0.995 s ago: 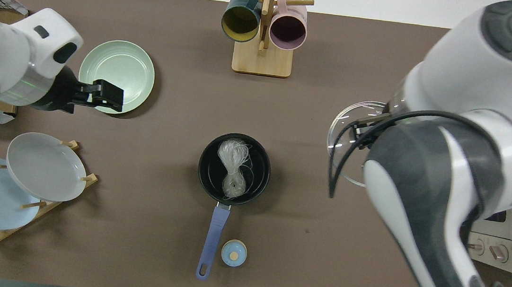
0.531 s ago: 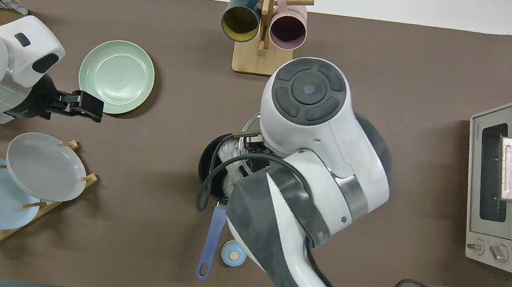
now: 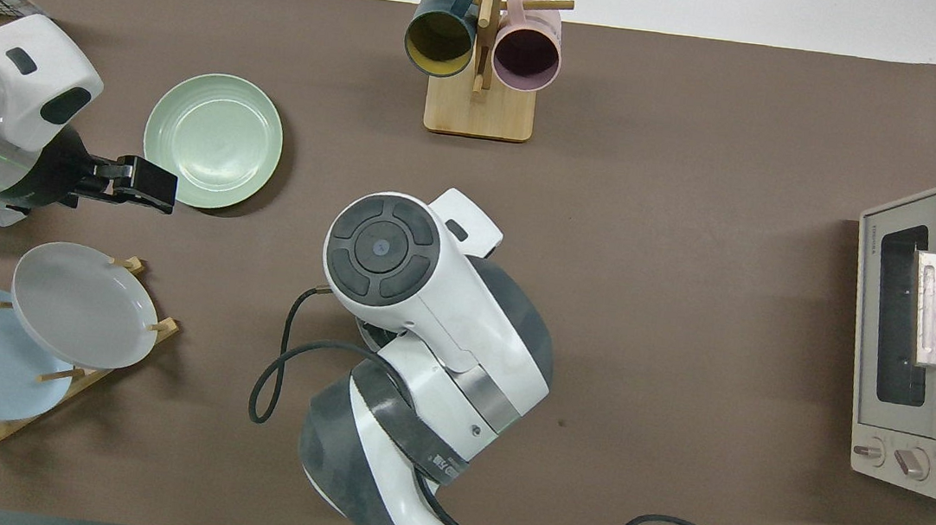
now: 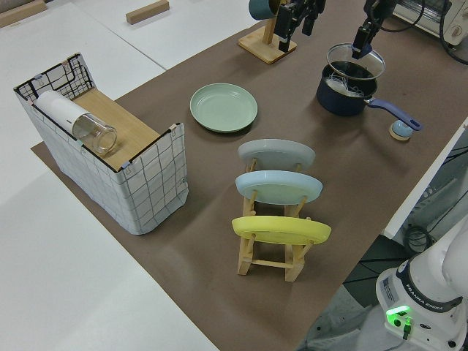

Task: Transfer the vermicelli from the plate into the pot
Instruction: 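Lower the glass lid onto the saucepan with the right gripper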

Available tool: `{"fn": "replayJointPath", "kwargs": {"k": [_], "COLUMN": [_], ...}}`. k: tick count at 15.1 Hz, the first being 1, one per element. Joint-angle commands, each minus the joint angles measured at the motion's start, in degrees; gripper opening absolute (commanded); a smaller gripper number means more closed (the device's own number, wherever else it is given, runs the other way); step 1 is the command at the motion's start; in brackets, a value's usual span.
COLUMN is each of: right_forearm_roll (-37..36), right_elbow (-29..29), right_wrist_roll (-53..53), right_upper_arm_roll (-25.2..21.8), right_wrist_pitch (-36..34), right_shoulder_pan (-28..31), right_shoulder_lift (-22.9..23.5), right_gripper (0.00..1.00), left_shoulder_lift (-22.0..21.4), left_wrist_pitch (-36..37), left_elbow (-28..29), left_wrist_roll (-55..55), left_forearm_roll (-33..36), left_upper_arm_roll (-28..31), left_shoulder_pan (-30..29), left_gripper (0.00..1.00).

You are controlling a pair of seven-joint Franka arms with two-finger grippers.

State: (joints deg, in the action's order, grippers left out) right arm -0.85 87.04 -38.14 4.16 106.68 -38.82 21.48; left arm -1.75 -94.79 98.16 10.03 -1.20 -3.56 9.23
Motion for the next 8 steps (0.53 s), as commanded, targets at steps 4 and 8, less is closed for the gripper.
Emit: {"fn": "replayJointPath", "kwargs": {"k": [4, 8], "right_forearm_roll": [0.41, 0.41], "right_elbow": [0.24, 2.25], "right_wrist_roll": [-0.80, -0.80], "right_upper_arm_roll": [-0.12, -0.12], "right_wrist_pitch": [1.16, 1.42], "right_shoulder_pan": [-0.02, -0.02], "right_shoulder_lift": [1.29, 1.20], "right_gripper": [0.00, 0.00], "left_shoulder_lift": [-0.18, -0.27], "left_wrist_pitch": [1.36, 2.06], "left_elbow": [-0.17, -0.17], "left_wrist_roll": [-0.80, -0.71], "left_forearm_roll": [1.20, 0.68], "left_upper_arm_roll": [-0.39, -0.48], "left_shoulder_pan": [-1.24, -1.41], "left_gripper": [1.00, 1.00]}}
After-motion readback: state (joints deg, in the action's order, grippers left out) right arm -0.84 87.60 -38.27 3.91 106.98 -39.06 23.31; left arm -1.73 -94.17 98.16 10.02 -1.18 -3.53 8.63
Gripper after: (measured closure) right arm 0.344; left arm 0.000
